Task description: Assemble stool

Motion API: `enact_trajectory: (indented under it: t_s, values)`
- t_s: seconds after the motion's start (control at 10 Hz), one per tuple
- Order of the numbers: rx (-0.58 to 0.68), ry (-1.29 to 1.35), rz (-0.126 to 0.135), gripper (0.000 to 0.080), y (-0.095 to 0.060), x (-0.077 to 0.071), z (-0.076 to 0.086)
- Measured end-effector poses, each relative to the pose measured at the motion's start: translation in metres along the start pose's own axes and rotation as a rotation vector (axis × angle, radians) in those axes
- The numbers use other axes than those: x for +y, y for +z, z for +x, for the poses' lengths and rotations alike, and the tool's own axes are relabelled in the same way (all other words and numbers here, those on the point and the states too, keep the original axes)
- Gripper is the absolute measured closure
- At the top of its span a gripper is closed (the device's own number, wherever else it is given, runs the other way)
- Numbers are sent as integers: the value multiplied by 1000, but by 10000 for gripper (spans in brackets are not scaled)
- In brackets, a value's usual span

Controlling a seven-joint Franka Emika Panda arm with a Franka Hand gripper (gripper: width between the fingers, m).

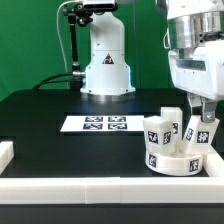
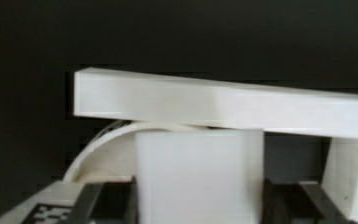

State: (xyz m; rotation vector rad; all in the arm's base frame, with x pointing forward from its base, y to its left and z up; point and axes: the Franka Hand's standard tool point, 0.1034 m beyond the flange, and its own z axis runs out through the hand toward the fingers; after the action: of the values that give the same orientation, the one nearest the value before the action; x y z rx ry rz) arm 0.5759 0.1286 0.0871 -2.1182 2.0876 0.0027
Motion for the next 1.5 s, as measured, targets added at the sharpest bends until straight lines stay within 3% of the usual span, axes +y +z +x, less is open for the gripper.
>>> enact_trajectory:
  t_s: [0.8, 1.4, 1.5]
  values:
    - [-31, 493, 16, 465, 0, 0, 1]
    - [-58, 536, 15, 456, 1, 1, -4]
    - [-58, 536, 15, 255, 1, 1, -4]
